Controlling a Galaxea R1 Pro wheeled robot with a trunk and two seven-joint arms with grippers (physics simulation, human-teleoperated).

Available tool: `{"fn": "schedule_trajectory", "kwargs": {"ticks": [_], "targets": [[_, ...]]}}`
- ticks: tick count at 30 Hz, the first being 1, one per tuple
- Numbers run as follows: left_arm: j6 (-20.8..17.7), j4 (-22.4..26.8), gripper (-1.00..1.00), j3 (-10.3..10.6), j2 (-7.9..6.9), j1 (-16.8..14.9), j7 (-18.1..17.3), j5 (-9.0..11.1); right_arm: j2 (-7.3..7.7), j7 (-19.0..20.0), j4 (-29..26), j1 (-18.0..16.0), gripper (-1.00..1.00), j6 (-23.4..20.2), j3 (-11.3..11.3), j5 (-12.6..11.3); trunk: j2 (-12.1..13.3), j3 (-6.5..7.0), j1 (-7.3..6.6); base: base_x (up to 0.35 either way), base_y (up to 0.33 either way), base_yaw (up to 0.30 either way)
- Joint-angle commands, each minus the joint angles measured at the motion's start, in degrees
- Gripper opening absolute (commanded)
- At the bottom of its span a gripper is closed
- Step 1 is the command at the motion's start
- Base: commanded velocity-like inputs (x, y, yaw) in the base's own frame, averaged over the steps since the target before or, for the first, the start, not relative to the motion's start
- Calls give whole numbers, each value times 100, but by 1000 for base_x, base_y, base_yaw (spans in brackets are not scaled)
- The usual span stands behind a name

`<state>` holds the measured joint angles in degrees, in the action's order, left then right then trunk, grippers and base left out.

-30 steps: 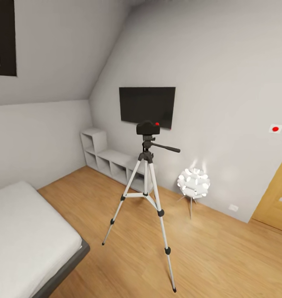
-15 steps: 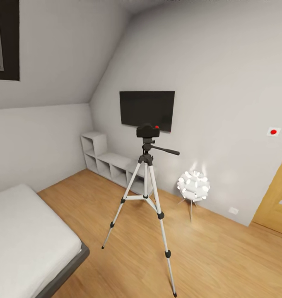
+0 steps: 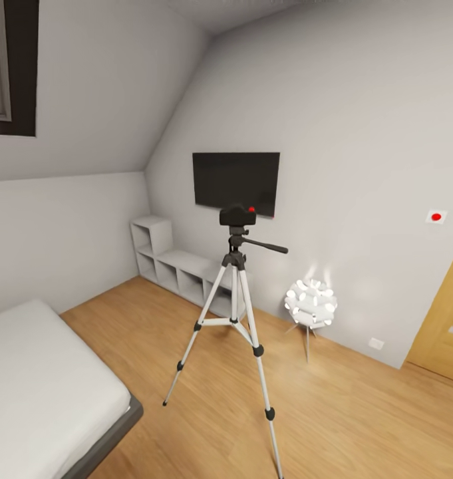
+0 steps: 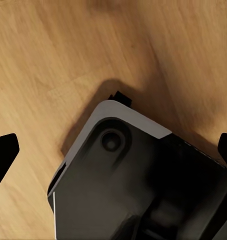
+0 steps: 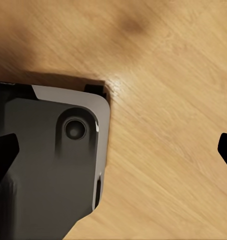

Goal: Attach the digital camera to the camera tripod in the bedroom.

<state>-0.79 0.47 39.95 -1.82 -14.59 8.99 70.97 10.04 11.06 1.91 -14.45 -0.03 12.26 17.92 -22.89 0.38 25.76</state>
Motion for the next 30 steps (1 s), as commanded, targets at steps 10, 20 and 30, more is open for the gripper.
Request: {"fn": "schedule_trajectory", "kwargs": {"ticks": [10, 20, 30], "targets": [[-8, 5, 100, 50, -2, 0, 24, 40, 6, 10, 11, -5, 100, 13, 48, 45, -3, 91, 2, 0, 0, 0], [-8, 5, 100, 49, -2, -1, 24, 40, 6, 2, 7, -5, 100, 29, 48, 42, -3, 184, 2, 0, 0, 0], [-8, 7, 100, 48, 1, -1, 24, 40, 6, 1, 10, -5, 100, 29, 55, 41, -3, 276, 2, 0, 0, 0]]}}
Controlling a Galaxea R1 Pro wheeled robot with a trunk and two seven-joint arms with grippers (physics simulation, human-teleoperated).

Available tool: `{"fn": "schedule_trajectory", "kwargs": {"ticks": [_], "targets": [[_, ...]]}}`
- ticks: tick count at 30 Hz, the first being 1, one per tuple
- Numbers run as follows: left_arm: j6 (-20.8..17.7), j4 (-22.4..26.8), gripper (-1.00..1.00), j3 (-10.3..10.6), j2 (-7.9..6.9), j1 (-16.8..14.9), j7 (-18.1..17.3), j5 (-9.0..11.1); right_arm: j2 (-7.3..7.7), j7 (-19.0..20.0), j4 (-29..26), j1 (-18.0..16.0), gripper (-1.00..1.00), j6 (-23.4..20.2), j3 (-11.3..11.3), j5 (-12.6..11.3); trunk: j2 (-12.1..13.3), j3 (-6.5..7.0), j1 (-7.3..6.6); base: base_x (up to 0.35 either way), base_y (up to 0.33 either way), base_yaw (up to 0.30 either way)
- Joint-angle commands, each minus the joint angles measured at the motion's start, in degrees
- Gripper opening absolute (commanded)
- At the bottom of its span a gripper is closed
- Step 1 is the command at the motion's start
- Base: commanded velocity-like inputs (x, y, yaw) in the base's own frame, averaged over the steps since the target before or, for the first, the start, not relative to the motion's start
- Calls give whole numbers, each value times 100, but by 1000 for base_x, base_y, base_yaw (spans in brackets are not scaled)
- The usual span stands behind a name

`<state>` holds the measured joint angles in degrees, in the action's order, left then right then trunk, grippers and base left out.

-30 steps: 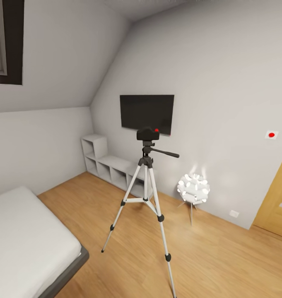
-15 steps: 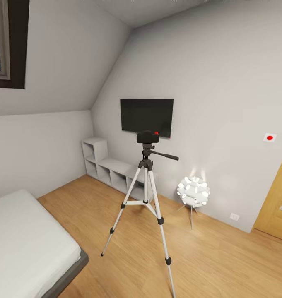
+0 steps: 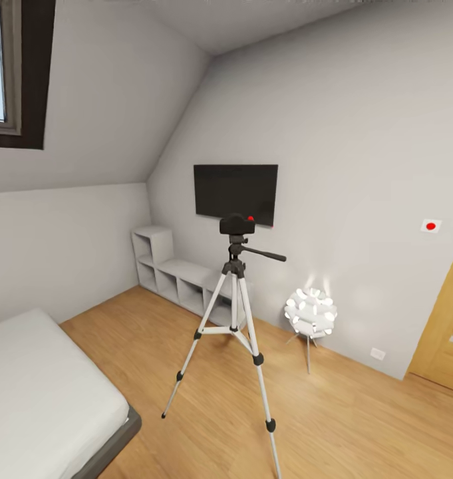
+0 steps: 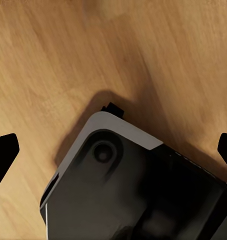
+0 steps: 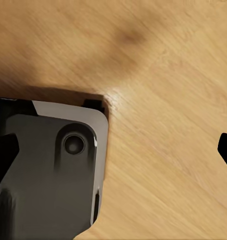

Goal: Attach the digital camera to the camera tripod in the bedroom.

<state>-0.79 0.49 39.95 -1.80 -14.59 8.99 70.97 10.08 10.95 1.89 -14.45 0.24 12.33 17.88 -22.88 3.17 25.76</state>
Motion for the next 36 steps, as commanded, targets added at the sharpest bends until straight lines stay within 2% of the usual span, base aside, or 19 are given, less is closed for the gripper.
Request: {"fn": "schedule_trajectory", "kwargs": {"ticks": [1, 19, 26, 36], "targets": [[-8, 5, 100, 48, -2, -2, 24, 40, 3, 13, 12, -5, 100, 2, 49, 46, -3, 7, 2, 0, 0, 0], [-8, 4, 100, 48, -3, -2, 24, 40, -11, -46, 13, 1, 100, -40, 50, 40, -3, 174, 2, 0, 0, 0], [-8, 4, 100, 48, 0, 0, 24, 40, -123, -500, 13, 185, 100, -32, 47, 40, -3, 239, 2, 0, 0, 0], [-8, 4, 100, 48, -4, -1, 24, 41, -173, -615, 13, 247, 100, 0, 43, 45, -3, 332, 2, 0, 0, 0]]}}
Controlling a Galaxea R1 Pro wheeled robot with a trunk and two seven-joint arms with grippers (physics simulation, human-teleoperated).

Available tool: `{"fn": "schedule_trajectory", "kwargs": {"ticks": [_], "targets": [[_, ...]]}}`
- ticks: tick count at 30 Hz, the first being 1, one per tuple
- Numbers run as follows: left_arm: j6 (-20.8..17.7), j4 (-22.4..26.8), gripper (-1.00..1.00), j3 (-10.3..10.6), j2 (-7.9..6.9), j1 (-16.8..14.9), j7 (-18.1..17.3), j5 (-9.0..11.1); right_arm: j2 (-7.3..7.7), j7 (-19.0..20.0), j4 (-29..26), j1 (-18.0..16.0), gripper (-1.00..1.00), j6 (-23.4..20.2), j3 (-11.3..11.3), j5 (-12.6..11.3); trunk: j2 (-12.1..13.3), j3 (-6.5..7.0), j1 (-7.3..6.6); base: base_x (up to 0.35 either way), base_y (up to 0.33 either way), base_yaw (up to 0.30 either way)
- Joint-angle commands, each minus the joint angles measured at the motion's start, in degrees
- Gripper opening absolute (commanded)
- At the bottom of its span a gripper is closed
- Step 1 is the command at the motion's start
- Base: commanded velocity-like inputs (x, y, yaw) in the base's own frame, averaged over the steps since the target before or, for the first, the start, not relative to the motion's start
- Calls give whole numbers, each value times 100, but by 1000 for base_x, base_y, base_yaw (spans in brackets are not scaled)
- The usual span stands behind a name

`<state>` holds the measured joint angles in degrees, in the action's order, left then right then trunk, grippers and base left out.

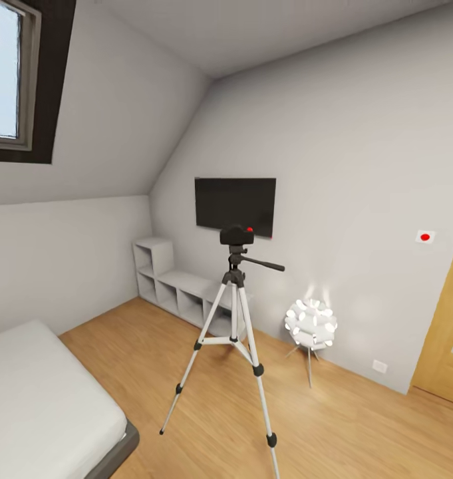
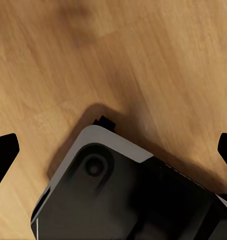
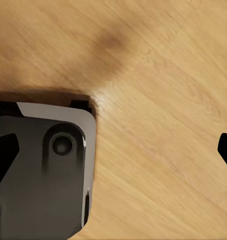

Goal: Attach the digital camera to the camera tripod in the bedroom.

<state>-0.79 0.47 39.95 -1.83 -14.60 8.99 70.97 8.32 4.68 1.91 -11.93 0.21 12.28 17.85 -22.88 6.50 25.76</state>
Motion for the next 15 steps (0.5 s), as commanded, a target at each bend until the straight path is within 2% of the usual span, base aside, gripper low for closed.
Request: {"fn": "schedule_trajectory", "kwargs": {"ticks": [1, 15], "targets": [[-8, 5, 100, 48, 1, 0, 23, 40, 0, 10, 12, -4, 100, 3, 49, 46, -4, 7, 2, 0, 0, 0], [-8, 5, 100, 48, -1, 0, 23, 39, -5, 4, 6, -1, 100, 5, 34, 98, -4, 89, 2, 0, 0, 0]]}}
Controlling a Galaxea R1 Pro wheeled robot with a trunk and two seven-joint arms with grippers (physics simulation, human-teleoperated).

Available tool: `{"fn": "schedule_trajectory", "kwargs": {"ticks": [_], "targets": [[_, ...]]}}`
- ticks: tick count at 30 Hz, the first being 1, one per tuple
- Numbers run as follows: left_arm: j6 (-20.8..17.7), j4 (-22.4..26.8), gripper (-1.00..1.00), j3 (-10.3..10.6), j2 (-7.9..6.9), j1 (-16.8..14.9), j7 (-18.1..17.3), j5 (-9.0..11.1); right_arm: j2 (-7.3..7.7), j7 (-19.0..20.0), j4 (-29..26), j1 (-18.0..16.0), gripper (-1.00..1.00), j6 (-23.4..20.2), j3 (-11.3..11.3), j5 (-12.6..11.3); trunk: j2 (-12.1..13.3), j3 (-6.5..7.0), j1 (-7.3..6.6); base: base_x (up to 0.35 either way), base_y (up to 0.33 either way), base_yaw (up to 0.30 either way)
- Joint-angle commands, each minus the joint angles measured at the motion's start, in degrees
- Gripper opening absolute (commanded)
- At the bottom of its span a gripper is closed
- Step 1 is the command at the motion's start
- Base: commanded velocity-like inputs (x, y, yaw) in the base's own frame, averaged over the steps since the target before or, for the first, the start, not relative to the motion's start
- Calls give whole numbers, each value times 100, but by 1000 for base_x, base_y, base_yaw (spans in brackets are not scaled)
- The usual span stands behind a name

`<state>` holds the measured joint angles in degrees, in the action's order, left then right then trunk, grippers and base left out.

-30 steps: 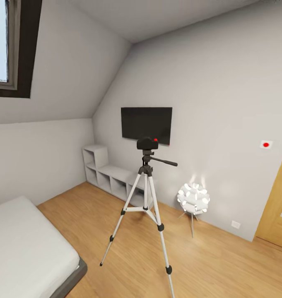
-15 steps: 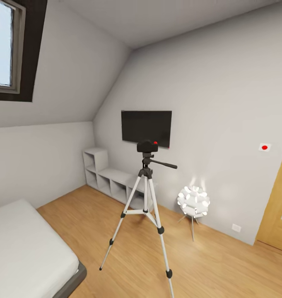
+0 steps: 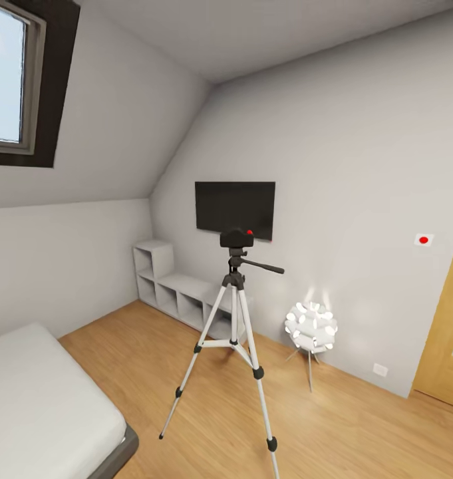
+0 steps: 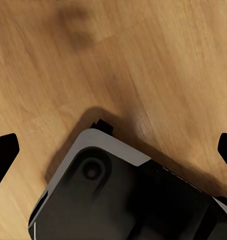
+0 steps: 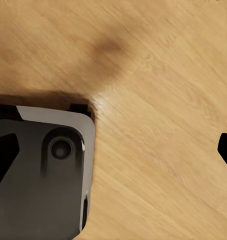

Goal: Attach the digital camera to the camera tripod in the bedroom.

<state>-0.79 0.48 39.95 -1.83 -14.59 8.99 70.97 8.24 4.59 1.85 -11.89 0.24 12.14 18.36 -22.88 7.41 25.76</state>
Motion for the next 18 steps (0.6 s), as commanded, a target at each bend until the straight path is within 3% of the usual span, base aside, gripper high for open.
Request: {"fn": "schedule_trajectory", "kwargs": {"ticks": [1, 18], "targets": [[-8, 5, 100, 48, -1, 0, 23, 40, 6, 10, 11, -6, 100, 2, 43, 61, -4, -2, 2, 0, 0, 0], [-8, 5, 100, 48, 0, -2, 23, 42, 16, 49, 9, -6, 100, 2, 8, 83, -4, -1, 2, 0, 0, 0]]}}
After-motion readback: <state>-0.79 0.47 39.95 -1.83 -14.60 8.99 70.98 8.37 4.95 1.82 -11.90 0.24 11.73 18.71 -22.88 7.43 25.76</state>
